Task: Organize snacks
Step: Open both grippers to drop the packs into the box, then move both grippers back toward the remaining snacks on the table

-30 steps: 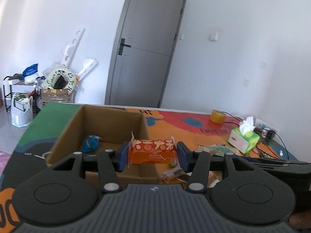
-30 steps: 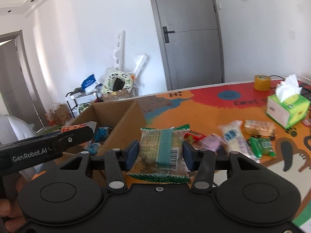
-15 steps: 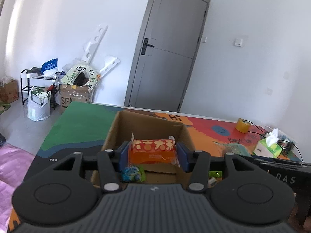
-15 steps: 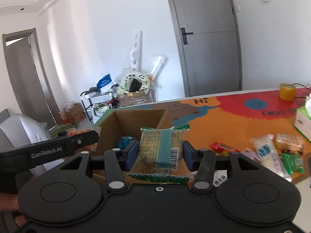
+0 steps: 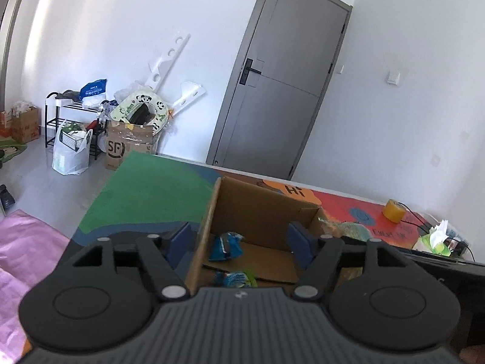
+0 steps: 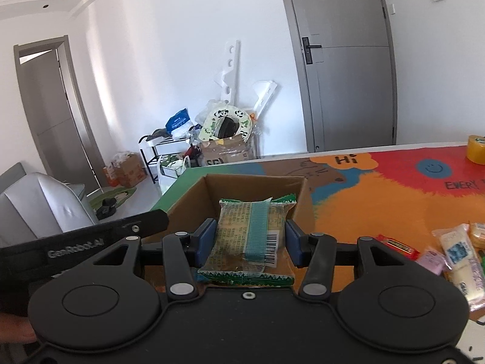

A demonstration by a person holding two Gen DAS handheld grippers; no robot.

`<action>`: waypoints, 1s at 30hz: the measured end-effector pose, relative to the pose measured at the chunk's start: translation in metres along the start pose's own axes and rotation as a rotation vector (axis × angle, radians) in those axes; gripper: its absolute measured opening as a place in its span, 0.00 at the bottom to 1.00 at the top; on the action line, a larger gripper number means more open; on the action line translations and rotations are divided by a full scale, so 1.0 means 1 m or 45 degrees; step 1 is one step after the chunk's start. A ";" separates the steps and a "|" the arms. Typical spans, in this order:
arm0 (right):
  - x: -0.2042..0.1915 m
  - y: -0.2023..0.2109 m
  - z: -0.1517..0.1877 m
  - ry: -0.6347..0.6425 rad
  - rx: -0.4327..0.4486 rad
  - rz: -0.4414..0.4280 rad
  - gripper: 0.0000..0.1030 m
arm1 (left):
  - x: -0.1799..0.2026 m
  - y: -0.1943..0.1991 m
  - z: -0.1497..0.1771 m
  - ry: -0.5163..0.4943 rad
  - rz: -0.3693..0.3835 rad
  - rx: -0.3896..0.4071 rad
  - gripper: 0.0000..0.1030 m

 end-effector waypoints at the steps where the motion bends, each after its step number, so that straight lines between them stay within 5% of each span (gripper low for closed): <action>1: -0.002 0.000 -0.001 0.009 0.007 -0.009 0.50 | -0.004 0.001 0.000 0.011 -0.012 -0.001 0.69; 4: -0.002 0.000 -0.002 0.009 0.016 0.012 0.59 | -0.013 0.002 -0.002 0.035 -0.032 -0.007 0.69; 10: 0.011 0.011 0.004 -0.038 -0.006 0.054 0.62 | -0.012 0.004 0.000 0.048 -0.046 -0.033 0.78; 30: 0.075 0.072 0.041 -0.190 -0.026 0.200 0.92 | 0.042 0.008 0.025 -0.070 0.016 -0.110 0.95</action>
Point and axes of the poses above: each gripper's, at about its wrist camera, not at the fingertips, and y roughly against the way its jaws point, x to its right, z to its underside, the point moved 7 cm from there along -y, roughly the way its jaws point, and after that the axes turned 2 degrees about x, right-handed, at the moved point
